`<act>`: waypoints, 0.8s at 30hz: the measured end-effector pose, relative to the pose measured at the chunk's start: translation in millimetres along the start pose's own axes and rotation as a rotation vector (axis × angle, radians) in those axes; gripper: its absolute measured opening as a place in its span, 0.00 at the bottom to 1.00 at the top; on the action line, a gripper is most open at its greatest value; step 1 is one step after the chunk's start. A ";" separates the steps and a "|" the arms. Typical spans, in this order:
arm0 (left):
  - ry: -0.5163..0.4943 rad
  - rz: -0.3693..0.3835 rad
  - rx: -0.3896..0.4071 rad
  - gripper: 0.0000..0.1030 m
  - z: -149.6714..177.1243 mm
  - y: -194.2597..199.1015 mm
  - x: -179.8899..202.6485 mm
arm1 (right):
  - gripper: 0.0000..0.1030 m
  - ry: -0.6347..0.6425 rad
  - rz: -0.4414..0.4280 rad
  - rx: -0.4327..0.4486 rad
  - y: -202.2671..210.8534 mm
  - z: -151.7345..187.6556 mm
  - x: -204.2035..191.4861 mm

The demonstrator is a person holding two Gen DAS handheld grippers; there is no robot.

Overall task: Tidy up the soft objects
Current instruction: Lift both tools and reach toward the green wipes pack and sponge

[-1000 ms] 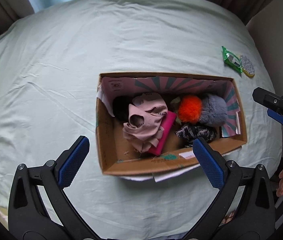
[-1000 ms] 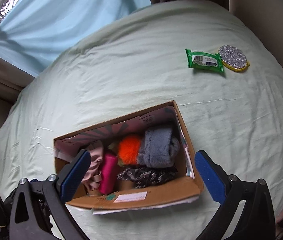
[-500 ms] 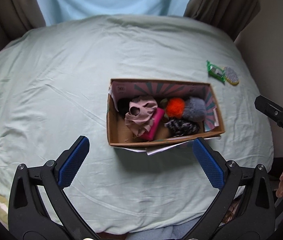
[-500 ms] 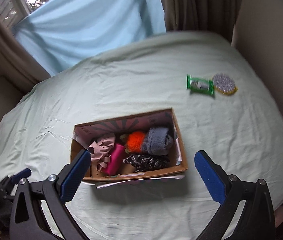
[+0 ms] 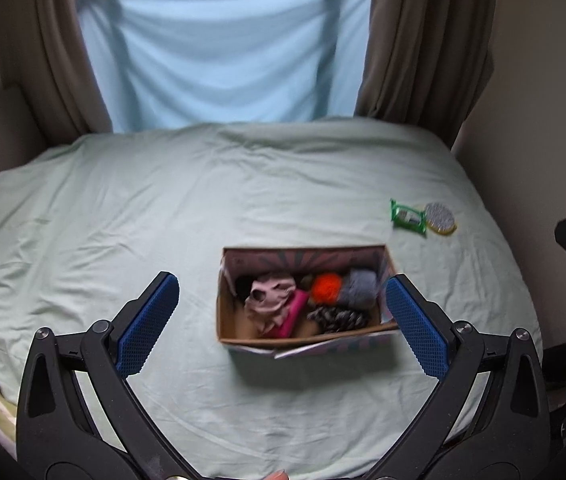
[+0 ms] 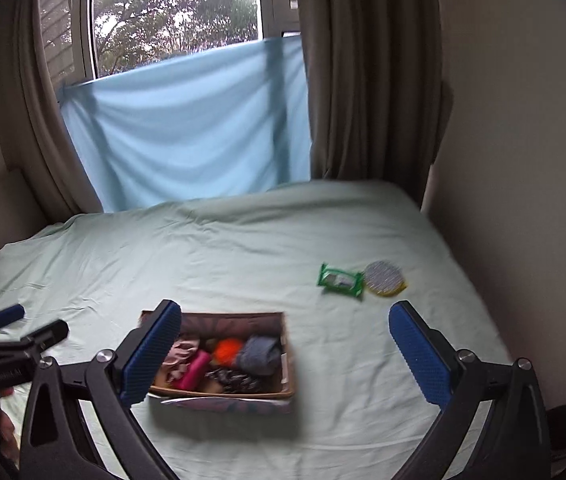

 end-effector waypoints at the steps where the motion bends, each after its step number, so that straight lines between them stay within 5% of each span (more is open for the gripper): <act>1: 0.003 -0.001 0.006 1.00 -1.6 1.6 4.6 | 1.00 0.008 0.003 0.008 2.7 -1.8 6.3; 11: 0.028 -0.039 0.016 1.00 -11.1 1.7 87.0 | 1.00 0.039 -0.022 0.010 -1.6 -10.1 85.7; 24: 0.003 -0.037 -0.049 1.00 -40.1 -56.9 206.0 | 1.00 0.121 -0.103 -0.047 -57.9 -38.5 194.0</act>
Point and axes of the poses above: each gripper's, at about its wrist camera, not at the fingertips, and y roughly against the way its jaws point, x to its right, z to its underside, the point moved 9 cm from there along -y, roughly the way its jaws point, and after that the axes turned 5 degrees about -x, right-handed, at the moved point
